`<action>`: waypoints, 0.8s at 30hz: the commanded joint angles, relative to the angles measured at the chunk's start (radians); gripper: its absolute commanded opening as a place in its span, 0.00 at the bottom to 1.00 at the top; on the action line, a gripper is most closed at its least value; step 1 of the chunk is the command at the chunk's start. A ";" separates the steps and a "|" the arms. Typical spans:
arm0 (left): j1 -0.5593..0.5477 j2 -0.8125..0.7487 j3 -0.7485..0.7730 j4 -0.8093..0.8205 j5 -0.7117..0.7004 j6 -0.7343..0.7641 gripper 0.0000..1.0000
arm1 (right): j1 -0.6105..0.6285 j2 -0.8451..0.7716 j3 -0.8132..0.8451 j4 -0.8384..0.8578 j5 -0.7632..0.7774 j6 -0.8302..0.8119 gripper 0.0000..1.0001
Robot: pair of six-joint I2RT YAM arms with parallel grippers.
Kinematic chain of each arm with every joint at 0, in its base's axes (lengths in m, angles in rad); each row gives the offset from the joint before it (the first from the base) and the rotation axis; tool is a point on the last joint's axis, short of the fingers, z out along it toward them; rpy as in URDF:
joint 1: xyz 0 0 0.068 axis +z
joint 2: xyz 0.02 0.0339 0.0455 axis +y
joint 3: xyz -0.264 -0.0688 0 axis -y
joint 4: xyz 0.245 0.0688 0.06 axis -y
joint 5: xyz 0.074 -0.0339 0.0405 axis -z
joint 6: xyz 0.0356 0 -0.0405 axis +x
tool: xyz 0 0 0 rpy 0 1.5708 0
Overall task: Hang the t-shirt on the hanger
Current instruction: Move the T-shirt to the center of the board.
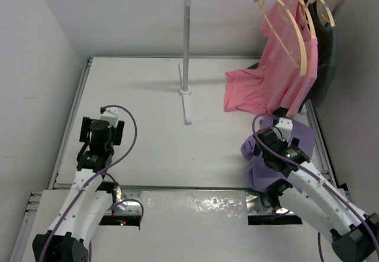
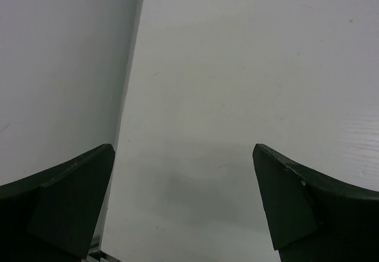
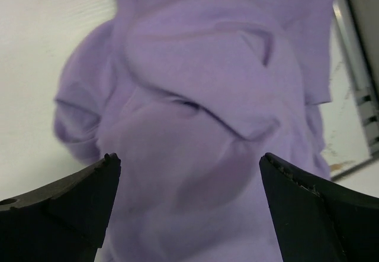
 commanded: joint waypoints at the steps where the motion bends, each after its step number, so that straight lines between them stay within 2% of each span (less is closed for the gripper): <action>1: 0.017 -0.016 0.010 0.069 -0.066 -0.047 1.00 | -0.021 0.069 0.026 0.025 0.149 0.015 0.97; 3: 0.017 -0.016 0.015 0.068 -0.089 -0.042 1.00 | -0.113 0.138 0.023 0.105 0.106 -0.037 0.97; 5: 0.018 -0.023 0.024 0.059 -0.103 -0.039 1.00 | -0.245 0.181 0.011 0.153 -0.035 -0.074 0.97; 7: 0.023 -0.035 0.030 0.036 -0.090 -0.027 1.00 | -0.288 0.239 -0.025 0.230 -0.102 -0.108 0.91; 8: 0.026 -0.045 0.031 0.032 -0.086 -0.027 1.00 | -0.295 0.261 -0.032 0.255 -0.165 -0.154 0.79; 9: 0.031 -0.052 0.031 0.025 -0.084 -0.024 1.00 | -0.295 0.309 -0.035 0.281 -0.207 -0.165 0.74; 10: 0.035 -0.055 0.031 0.025 -0.080 -0.004 1.00 | -0.293 0.337 -0.040 0.301 -0.257 -0.174 0.71; 11: 0.038 -0.059 0.030 0.023 -0.081 0.005 1.00 | -0.295 0.368 -0.048 0.340 -0.409 -0.209 0.70; 13: 0.043 -0.065 0.033 0.020 -0.081 0.025 1.00 | -0.293 0.492 -0.046 0.420 -0.577 -0.218 0.46; 14: 0.043 -0.067 0.033 0.017 -0.078 0.028 1.00 | -0.272 0.538 -0.029 0.437 -0.704 -0.228 0.31; 15: 0.043 -0.069 0.034 0.016 -0.080 0.031 1.00 | -0.244 0.628 0.021 0.453 -0.756 -0.232 0.04; 16: 0.046 -0.072 0.036 0.016 -0.081 0.031 1.00 | -0.209 0.665 0.058 0.450 -0.777 -0.255 0.00; 17: 0.046 -0.075 0.035 0.014 -0.081 0.033 1.00 | -0.096 0.698 0.107 0.444 -0.782 -0.278 0.00; 19: 0.050 -0.079 0.033 0.012 -0.078 0.037 1.00 | 0.030 0.789 0.306 0.405 -0.819 -0.345 0.00; 20: 0.052 -0.081 0.033 0.011 -0.077 0.037 1.00 | 0.152 0.817 0.395 0.379 -0.828 -0.414 0.00; 21: 0.052 -0.082 0.033 0.011 -0.078 0.039 1.00 | 0.214 0.850 0.581 0.321 -0.862 -0.448 0.00; 24: 0.057 -0.089 0.035 0.009 -0.081 0.039 1.00 | 0.352 0.939 0.890 0.310 -0.975 -0.518 0.00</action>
